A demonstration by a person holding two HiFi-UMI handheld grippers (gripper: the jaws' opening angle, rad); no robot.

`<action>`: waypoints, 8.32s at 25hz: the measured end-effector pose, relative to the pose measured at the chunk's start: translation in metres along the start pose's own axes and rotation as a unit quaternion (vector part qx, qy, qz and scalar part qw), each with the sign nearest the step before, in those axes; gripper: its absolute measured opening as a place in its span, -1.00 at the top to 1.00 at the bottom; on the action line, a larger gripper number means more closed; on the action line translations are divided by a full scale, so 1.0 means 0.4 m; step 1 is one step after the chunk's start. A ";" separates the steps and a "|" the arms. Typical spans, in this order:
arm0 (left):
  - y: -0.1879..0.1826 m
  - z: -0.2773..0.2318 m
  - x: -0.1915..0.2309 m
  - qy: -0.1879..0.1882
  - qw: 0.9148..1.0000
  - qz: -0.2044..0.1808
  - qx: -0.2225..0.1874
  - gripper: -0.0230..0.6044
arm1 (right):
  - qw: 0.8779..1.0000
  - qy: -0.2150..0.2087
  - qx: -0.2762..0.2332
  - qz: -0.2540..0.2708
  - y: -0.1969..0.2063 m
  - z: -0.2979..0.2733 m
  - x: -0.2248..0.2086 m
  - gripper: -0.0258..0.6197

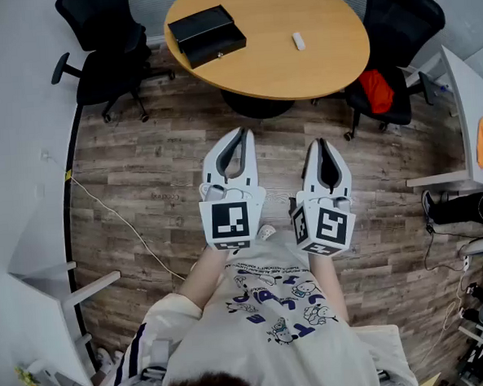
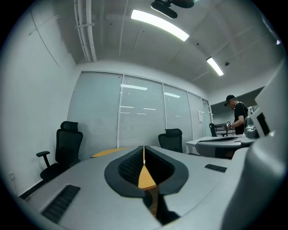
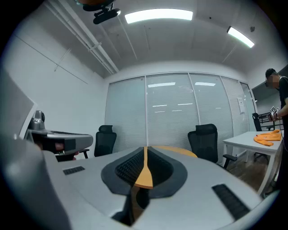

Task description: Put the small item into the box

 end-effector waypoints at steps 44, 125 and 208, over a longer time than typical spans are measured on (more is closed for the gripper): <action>0.046 -0.160 0.130 0.030 0.999 0.022 0.023 0.85 | 0.999 0.031 0.026 -0.016 0.039 -0.176 0.036 0.78; 0.244 -1.185 0.365 0.036 0.984 0.068 0.159 0.85 | 0.984 -0.001 0.177 -0.027 0.207 -1.257 -0.183 0.78; 0.476 -1.230 0.357 0.064 0.957 0.135 0.249 0.85 | 0.945 0.016 0.328 0.004 0.495 -1.339 -0.223 0.44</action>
Point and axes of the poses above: the fingertips, and each gripper's own axes: z backward along the fingers, x to its left, y out of its underside, the point moved 5 cm from there along z, backward along the fingers, and after that the axes turned 9 degrees about y, right-handed, at the moved point
